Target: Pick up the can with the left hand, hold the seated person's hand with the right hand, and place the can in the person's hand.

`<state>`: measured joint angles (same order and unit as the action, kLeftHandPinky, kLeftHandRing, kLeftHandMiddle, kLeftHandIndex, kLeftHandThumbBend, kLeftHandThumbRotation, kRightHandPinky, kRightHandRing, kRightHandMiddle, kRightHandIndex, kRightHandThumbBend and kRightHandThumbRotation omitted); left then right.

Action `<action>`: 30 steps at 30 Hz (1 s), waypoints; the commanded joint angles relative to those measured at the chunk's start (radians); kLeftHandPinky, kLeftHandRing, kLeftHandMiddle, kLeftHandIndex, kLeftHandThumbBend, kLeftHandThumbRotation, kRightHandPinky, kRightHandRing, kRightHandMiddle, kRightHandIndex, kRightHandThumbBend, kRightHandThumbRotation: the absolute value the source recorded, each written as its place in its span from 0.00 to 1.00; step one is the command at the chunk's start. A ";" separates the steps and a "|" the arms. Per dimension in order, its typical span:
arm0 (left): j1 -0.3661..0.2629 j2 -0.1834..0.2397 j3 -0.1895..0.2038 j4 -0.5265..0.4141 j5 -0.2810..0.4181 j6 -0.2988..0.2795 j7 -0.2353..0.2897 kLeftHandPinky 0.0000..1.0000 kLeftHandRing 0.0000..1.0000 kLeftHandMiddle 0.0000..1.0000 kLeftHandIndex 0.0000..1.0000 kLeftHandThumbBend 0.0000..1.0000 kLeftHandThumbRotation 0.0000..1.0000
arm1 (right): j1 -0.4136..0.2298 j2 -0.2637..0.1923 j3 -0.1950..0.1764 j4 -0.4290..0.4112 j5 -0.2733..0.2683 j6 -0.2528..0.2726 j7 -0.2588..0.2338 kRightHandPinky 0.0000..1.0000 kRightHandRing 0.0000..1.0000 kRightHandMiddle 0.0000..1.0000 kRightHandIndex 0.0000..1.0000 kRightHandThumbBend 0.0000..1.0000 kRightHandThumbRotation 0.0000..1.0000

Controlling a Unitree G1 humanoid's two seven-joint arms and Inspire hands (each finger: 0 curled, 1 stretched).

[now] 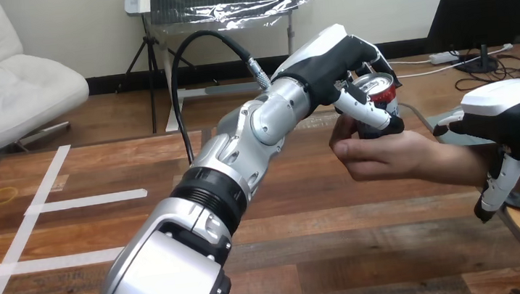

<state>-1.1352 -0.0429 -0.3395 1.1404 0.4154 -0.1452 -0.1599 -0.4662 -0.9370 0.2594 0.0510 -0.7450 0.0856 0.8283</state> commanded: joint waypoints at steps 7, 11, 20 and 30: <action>-0.051 0.035 -0.006 -0.011 0.013 -0.028 -0.002 0.45 0.52 0.57 0.57 0.70 0.00 | -0.088 -0.015 -0.039 -0.009 0.006 0.007 -0.003 0.92 0.98 0.99 0.95 0.79 0.21; -0.052 0.037 -0.007 -0.009 0.016 -0.028 -0.001 0.48 0.55 0.58 0.58 0.70 0.00 | -0.088 -0.015 -0.039 -0.012 0.005 0.008 -0.002 0.91 0.98 0.99 0.95 0.79 0.21; -0.051 0.044 -0.001 -0.009 0.011 -0.037 -0.019 0.52 0.59 0.62 0.60 0.70 0.01 | -0.087 -0.014 -0.044 -0.013 0.009 0.009 -0.006 0.91 0.99 1.00 0.96 0.80 0.21; -0.041 0.054 0.019 -0.024 -0.011 -0.039 -0.044 0.53 0.60 0.64 0.63 0.69 0.03 | -0.079 -0.019 -0.059 -0.028 0.014 0.020 -0.010 0.95 1.00 1.00 0.97 0.80 0.22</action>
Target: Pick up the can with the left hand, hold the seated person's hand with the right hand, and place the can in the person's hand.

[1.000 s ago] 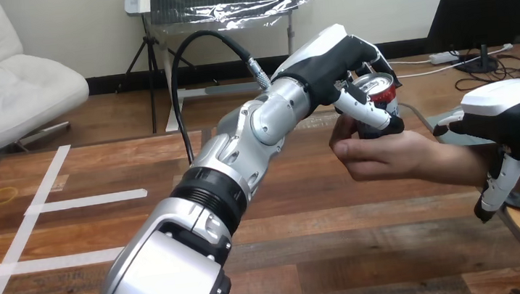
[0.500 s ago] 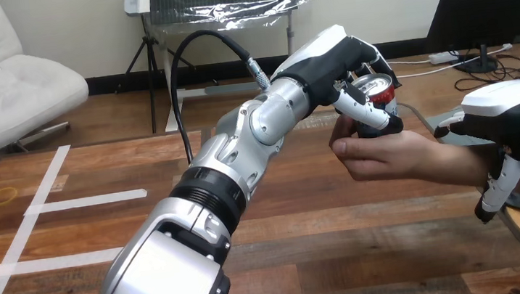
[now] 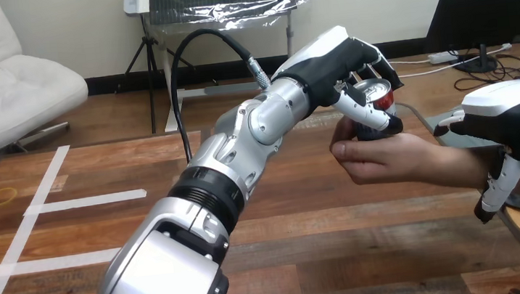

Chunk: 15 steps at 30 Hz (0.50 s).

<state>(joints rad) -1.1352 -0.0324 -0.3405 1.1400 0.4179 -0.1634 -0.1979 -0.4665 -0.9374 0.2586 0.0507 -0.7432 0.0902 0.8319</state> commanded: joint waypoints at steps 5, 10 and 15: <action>-0.031 0.055 0.030 -0.036 -0.027 -0.023 -0.017 0.53 0.60 0.64 0.65 0.67 0.04 | -0.070 -0.021 -0.073 -0.046 0.013 0.032 -0.024 0.96 1.00 1.00 0.97 0.80 0.22; -0.019 0.068 0.033 -0.044 -0.033 -0.043 -0.015 0.53 0.60 0.64 0.66 0.67 0.05 | -0.067 -0.026 -0.086 -0.064 0.019 0.046 -0.018 0.95 1.00 1.00 0.97 0.79 0.21; -0.008 0.071 0.054 -0.044 -0.058 -0.052 -0.019 0.52 0.59 0.64 0.66 0.67 0.05 | -0.067 -0.031 -0.097 -0.061 0.026 0.044 -0.024 0.93 1.00 1.00 0.97 0.79 0.20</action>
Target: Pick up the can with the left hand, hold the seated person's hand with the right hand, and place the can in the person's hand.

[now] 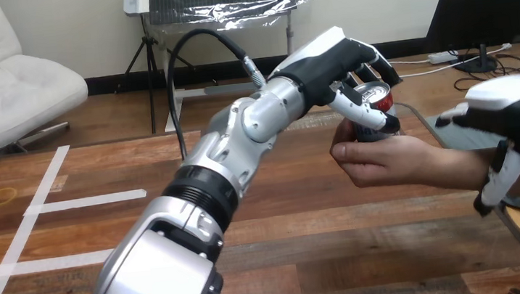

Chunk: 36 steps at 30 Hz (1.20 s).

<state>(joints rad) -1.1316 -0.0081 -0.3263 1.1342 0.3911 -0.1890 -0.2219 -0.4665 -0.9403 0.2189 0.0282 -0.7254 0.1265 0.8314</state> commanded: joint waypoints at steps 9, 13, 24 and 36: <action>0.000 0.061 0.040 -0.051 -0.037 -0.022 0.004 0.52 0.59 0.63 0.67 0.67 0.04 | -0.080 -0.037 -0.072 -0.049 0.007 0.021 0.002 0.90 1.00 1.00 0.97 0.77 0.20; 0.007 0.067 0.046 -0.059 -0.043 -0.026 0.001 0.52 0.58 0.62 0.67 0.67 0.03 | -0.079 -0.039 -0.082 -0.050 0.009 0.025 -0.001 0.90 1.00 1.00 0.97 0.77 0.20; 0.035 0.089 0.046 -0.098 -0.034 -0.037 0.012 0.51 0.58 0.61 0.68 0.66 0.02 | -0.069 -0.049 -0.107 -0.087 0.023 0.052 0.010 0.93 1.00 1.00 0.97 0.76 0.20; 0.112 0.134 0.068 -0.201 -0.051 -0.064 0.008 0.50 0.57 0.60 0.66 0.66 0.01 | -0.029 -0.037 -0.156 -0.163 0.048 0.095 0.002 0.92 0.99 1.00 0.96 0.76 0.17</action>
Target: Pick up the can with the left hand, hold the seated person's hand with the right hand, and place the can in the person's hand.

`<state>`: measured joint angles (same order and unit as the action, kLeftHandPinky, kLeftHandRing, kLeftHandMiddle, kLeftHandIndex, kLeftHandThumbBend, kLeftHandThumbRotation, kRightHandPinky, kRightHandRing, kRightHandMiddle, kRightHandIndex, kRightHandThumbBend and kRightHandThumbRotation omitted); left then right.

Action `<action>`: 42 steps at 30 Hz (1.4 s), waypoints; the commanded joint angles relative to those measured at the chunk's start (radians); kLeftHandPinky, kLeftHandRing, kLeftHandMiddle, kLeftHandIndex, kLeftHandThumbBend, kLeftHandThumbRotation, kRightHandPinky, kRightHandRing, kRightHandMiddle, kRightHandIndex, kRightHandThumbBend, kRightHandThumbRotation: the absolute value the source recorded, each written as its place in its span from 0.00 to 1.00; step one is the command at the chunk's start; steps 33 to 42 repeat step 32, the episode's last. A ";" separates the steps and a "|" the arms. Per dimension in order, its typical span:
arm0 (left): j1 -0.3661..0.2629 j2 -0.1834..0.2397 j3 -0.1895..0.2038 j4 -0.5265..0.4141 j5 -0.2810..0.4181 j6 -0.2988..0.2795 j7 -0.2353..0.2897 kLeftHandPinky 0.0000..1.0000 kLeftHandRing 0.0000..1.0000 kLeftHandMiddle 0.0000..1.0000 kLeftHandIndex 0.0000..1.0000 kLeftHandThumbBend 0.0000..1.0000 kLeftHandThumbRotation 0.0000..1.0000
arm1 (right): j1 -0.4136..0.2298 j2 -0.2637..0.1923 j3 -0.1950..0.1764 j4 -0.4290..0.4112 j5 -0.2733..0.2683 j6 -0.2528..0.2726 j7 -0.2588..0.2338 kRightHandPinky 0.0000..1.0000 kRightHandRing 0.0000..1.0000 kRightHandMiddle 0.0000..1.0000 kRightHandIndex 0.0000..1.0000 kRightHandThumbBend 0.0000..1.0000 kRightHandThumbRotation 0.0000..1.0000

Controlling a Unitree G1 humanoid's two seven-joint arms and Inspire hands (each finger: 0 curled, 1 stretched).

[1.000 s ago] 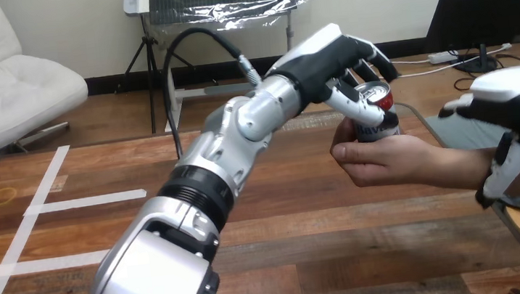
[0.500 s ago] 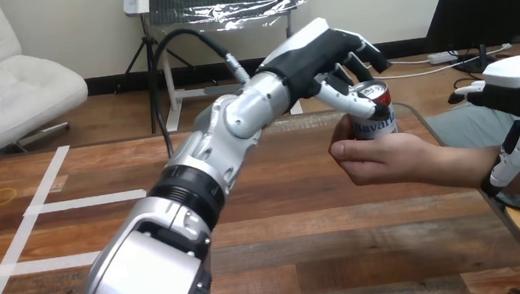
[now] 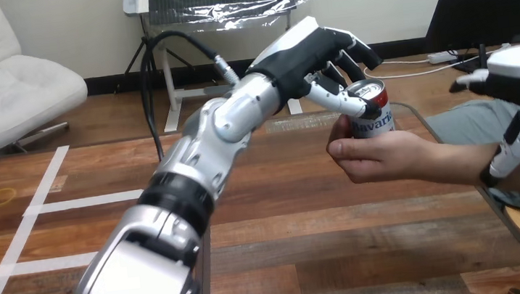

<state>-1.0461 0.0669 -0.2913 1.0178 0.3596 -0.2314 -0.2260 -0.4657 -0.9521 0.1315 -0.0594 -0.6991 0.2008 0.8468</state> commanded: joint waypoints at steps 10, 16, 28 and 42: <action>0.174 0.109 0.071 -0.305 -0.041 0.001 0.021 0.53 0.58 0.62 0.66 0.63 0.02 | 0.083 0.037 -0.169 -0.205 0.080 0.030 -0.134 0.88 0.95 0.96 0.91 0.74 0.09; 0.269 0.108 0.116 -0.437 -0.078 0.043 0.029 0.50 0.58 0.62 0.65 0.65 0.01 | 0.149 0.077 -0.218 -0.269 0.121 0.007 -0.215 0.81 0.90 0.92 0.87 0.70 0.04; 0.505 0.105 0.210 -0.680 -0.184 0.026 0.029 0.47 0.56 0.64 0.68 0.60 0.02 | 0.298 0.244 -0.270 -0.387 0.157 -0.052 -0.471 0.66 0.79 0.83 0.80 0.57 0.01; 0.609 0.095 0.240 -0.777 -0.238 0.027 0.030 0.46 0.56 0.64 0.68 0.59 0.03 | 0.361 0.338 -0.267 -0.434 0.177 -0.086 -0.579 0.64 0.77 0.81 0.77 0.55 0.00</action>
